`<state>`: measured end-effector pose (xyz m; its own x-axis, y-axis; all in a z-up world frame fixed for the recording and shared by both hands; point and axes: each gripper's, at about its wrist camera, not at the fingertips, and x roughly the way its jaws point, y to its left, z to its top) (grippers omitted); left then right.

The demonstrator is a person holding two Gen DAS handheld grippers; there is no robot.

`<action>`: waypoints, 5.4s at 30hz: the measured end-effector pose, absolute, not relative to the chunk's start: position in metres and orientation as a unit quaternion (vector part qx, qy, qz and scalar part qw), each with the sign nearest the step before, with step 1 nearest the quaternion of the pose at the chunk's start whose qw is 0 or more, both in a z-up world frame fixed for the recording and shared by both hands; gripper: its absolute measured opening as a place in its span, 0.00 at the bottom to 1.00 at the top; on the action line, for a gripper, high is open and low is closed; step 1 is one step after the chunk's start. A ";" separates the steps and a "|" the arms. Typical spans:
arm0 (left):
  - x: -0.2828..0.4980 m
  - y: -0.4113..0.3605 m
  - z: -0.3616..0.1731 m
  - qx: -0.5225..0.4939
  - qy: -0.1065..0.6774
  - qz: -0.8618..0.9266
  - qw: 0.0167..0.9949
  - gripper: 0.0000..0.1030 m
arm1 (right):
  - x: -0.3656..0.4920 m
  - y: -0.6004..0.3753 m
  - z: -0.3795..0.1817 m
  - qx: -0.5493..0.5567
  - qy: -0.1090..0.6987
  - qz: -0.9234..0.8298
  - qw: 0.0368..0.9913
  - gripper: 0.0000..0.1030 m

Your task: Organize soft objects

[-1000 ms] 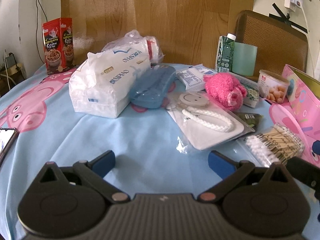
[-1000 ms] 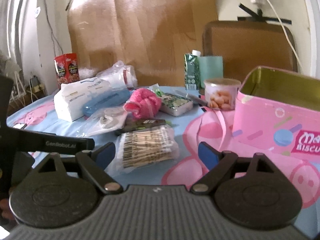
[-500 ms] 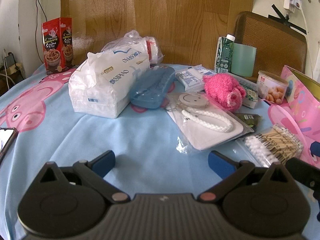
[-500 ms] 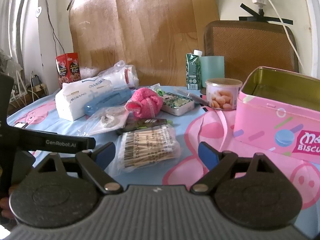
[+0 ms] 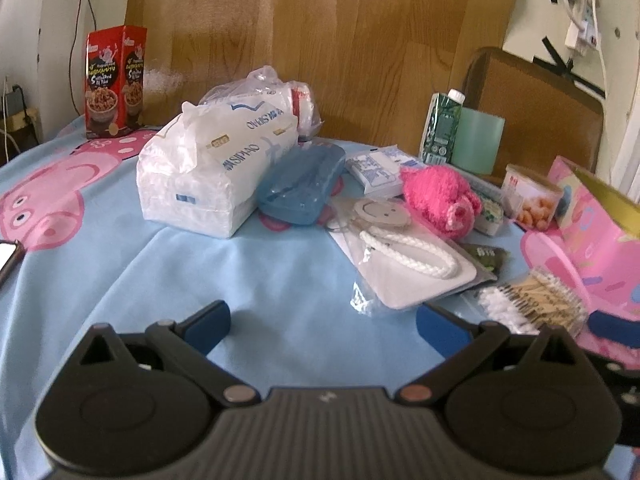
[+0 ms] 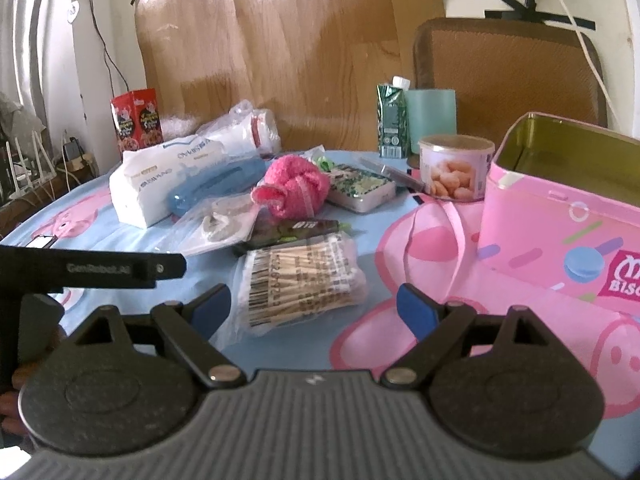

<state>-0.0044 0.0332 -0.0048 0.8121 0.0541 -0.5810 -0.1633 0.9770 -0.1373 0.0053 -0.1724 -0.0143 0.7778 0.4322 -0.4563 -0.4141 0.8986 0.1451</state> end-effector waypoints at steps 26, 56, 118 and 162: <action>-0.014 -0.019 0.010 -0.102 0.356 -0.140 0.918 0.83 | -0.053 -0.186 -0.027 -0.012 0.238 0.221 0.946 0.91; 0.091 -0.195 0.067 -0.051 0.301 -0.255 0.917 0.67 | 0.016 -0.321 0.024 0.044 0.110 -0.047 0.992 0.87; 0.008 -0.082 0.004 -0.051 0.369 -0.257 0.892 0.68 | -0.083 -0.218 -0.034 -0.056 0.198 0.206 0.957 0.68; 0.088 -0.217 0.056 0.052 0.245 -0.225 0.942 0.78 | 0.006 -0.284 0.011 -0.008 0.081 0.012 0.997 0.67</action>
